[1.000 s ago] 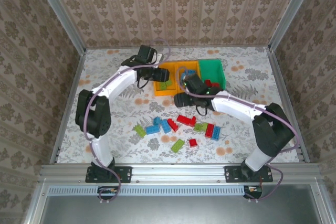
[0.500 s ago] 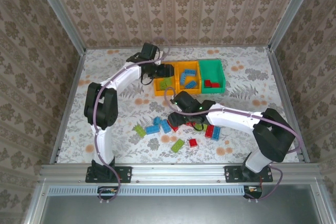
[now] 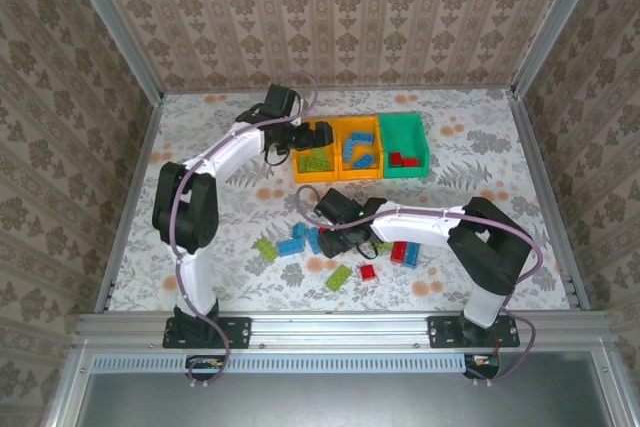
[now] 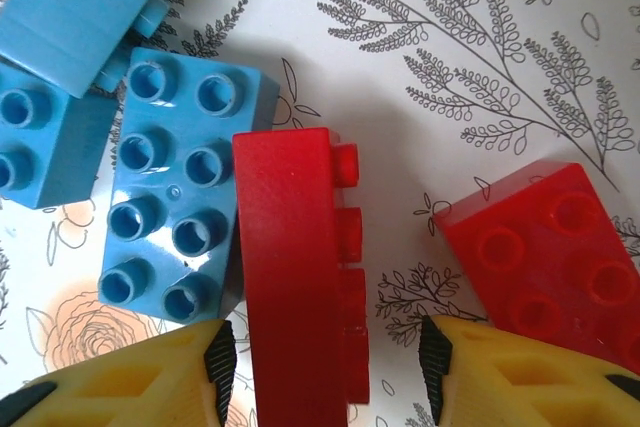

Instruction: Sort the legos into containers by color

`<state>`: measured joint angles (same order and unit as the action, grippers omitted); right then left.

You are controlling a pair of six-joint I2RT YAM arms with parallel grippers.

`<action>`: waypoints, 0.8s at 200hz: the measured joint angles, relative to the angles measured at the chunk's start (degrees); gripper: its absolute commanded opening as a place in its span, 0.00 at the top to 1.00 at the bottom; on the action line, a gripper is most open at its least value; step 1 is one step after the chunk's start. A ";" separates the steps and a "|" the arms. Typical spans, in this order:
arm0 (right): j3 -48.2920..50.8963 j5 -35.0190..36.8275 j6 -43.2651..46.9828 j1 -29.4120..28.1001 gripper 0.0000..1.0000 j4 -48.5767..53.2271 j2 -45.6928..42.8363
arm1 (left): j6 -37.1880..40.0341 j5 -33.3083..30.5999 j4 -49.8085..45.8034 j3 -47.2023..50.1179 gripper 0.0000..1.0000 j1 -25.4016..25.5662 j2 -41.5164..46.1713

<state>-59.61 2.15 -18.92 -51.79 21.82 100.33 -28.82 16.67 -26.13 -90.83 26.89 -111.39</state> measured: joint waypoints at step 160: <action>6.21 -4.11 -4.37 17.90 0.76 -7.37 -17.70 | 4.74 -6.14 -1.88 15.15 0.00 -2.45 15.21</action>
<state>-53.41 -1.96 -23.29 -33.89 14.46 82.63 -24.08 10.52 -28.01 -75.68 24.45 -96.18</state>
